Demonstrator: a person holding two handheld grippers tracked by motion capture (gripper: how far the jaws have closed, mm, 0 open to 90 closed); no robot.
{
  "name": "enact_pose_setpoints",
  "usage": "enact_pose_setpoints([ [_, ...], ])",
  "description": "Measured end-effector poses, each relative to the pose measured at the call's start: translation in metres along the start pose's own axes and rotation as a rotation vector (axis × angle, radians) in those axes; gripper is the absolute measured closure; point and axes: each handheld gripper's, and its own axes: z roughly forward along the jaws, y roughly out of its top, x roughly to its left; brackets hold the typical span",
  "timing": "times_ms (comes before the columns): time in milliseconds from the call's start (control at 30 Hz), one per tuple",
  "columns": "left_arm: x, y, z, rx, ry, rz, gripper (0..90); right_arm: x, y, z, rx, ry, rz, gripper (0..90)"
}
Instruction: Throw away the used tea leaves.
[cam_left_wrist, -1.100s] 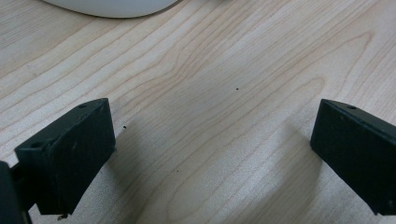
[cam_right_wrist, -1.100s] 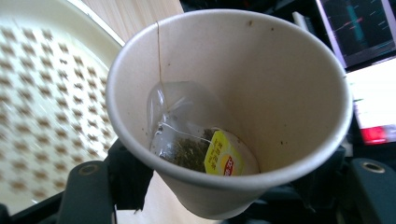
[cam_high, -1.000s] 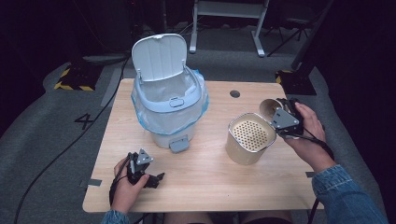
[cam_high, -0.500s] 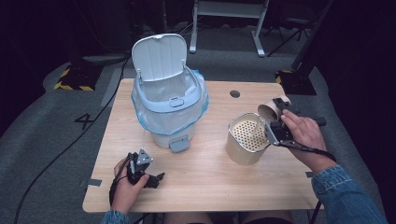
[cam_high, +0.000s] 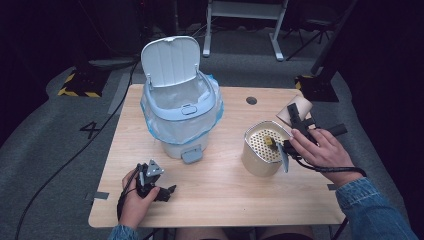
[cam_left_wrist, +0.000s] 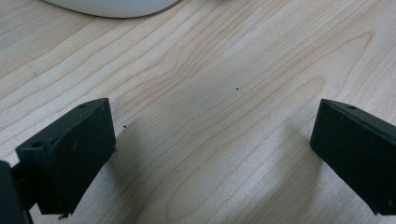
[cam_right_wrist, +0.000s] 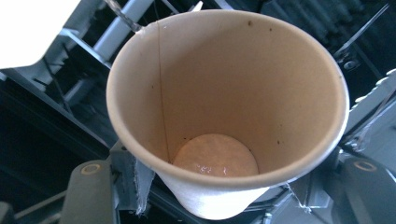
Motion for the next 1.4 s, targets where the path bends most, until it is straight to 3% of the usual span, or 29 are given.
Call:
enact_pose_setpoints([
  [133,0.0,0.0,0.0,0.0,0.0,0.0,0.5,0.0,0.004,-0.002,-0.004,-0.022,-0.038,34.8],
  [400,0.0,0.0,0.0,0.0,0.0,0.0,0.5,-0.003,0.007,-0.003,-0.004,-0.043,-0.07,34.8],
  [533,0.0,0.0,0.0,0.0,0.0,0.0,0.5,-0.002,0.008,-0.003,-0.001,-0.041,-0.061,34.6],
  [633,0.0,0.0,0.0,0.0,0.0,0.0,0.5,-0.002,0.006,-0.002,-0.009,-0.023,-0.025,34.3],
  [733,0.0,0.0,0.0,0.0,0.0,0.0,0.5,-0.003,0.003,0.0,-0.034,0.021,0.076,34.0],
  [833,0.0,0.0,0.0,0.0,0.0,0.0,0.5,-0.004,-0.005,0.004,-0.071,0.107,0.266,33.5],
  [900,0.0,0.0,0.0,0.0,0.0,-0.001,0.5,-0.002,-0.009,0.008,-0.075,0.179,0.344,33.3],
  [1133,0.0,0.0,0.0,0.001,0.0,0.0,0.5,0.002,-0.032,0.02,-0.17,0.415,0.83,32.8],
  [1267,0.0,0.0,0.0,0.001,0.002,-0.002,0.5,0.003,-0.04,0.022,-0.225,0.494,0.998,32.7],
  [1300,0.0,0.0,0.0,0.001,0.002,-0.002,0.5,0.004,-0.043,0.023,-0.248,0.517,1.077,32.7],
  [1333,0.0,0.0,0.0,0.002,0.002,-0.002,0.5,0.004,-0.044,0.023,-0.253,0.524,1.097,32.7],
  [1400,0.0,0.0,0.0,0.001,0.001,-0.002,0.5,0.004,-0.049,0.024,-0.273,0.58,1.217,32.6],
])
